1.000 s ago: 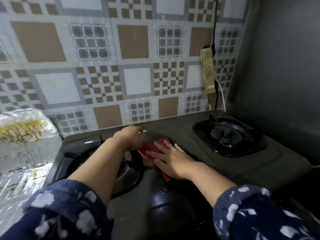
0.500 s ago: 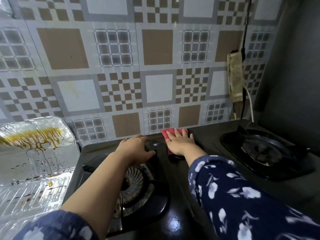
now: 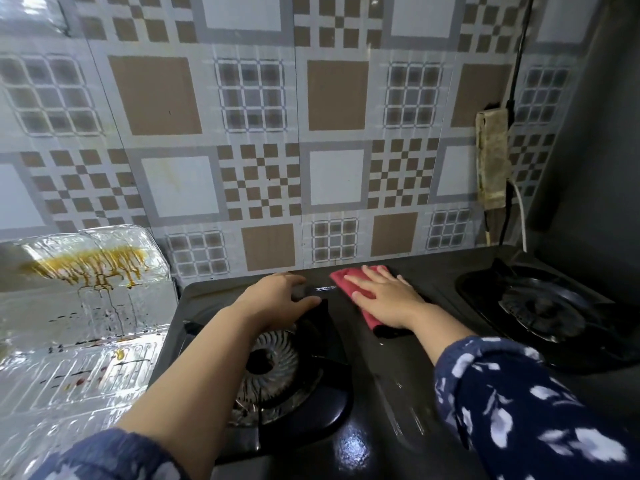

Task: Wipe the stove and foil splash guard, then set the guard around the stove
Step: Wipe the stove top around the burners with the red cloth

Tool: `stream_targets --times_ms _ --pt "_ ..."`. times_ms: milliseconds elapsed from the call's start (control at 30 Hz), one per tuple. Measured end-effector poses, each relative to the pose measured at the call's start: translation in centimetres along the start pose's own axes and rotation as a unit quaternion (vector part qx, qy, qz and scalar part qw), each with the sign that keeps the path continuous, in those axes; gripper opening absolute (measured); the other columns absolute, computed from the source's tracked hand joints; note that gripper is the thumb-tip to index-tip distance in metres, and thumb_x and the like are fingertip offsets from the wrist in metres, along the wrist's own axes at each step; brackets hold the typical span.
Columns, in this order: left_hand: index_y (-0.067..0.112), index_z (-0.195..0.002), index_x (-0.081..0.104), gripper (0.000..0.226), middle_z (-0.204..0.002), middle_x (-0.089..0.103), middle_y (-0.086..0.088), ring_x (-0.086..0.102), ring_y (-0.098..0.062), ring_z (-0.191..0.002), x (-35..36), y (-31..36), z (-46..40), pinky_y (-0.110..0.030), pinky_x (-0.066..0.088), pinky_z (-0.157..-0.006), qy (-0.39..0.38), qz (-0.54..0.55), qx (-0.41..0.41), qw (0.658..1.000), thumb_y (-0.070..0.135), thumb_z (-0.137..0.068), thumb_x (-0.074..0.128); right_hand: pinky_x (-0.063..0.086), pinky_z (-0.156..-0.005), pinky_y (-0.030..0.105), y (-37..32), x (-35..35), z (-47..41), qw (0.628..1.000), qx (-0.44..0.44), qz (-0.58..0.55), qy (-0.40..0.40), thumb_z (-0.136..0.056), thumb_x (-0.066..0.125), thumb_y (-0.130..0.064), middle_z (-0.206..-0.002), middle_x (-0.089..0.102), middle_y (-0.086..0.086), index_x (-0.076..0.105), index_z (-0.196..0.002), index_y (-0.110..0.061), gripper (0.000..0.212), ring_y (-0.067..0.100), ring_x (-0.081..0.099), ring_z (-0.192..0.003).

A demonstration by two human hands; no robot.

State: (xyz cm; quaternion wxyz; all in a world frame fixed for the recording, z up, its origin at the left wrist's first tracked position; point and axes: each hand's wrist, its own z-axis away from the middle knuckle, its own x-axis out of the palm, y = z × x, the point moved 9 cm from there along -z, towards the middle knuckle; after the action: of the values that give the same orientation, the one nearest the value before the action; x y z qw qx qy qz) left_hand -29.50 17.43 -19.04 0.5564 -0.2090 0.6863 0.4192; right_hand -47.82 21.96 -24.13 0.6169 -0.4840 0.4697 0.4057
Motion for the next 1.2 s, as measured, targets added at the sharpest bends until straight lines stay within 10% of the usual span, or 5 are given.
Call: stream_targets --times_ms 167,467,1200 --pt "0.024 -0.133 0.050 0.046 -0.140 0.049 0.000 0.049 -0.022 -0.125 -3.4 -4.2 1.5 -0.036 0.041 -0.103 0.055 -0.027 -0.025 0.998 0.042 -0.091 0.051 -0.004 -0.118 0.052 -0.3 0.2 -4.9 0.997 0.082 0.003 -0.012 -0.099 0.012 -0.043 -0.161 -0.003 -0.006 0.004 -0.149 -0.042 0.050 0.027 -0.008 -0.148" --pt "0.017 -0.135 0.050 0.044 -0.142 0.048 -0.007 0.045 -0.025 -0.129 -4.0 -9.6 2.8 -0.030 0.032 -0.106 0.053 -0.022 -0.111 0.992 0.033 -0.094 0.048 -0.008 -0.117 0.049 -9.2 1.6 -6.8 0.984 -0.154 -0.032 -0.087 -0.103 0.027 -0.036 -0.160 0.002 -0.014 0.020 -0.145 -0.048 0.044 0.016 -0.011 -0.147" --pt "0.016 -0.146 0.030 0.067 -0.150 0.038 -0.009 0.037 -0.024 -0.136 -3.1 -16.2 3.8 -0.028 0.029 -0.106 0.028 0.094 -0.195 0.976 0.048 -0.091 0.050 -0.016 -0.113 0.056 -15.3 3.2 -10.7 0.939 -0.286 0.035 -0.186 -0.095 0.033 -0.054 -0.159 -0.012 -0.009 0.001 -0.144 -0.050 0.059 0.012 -0.016 -0.146"
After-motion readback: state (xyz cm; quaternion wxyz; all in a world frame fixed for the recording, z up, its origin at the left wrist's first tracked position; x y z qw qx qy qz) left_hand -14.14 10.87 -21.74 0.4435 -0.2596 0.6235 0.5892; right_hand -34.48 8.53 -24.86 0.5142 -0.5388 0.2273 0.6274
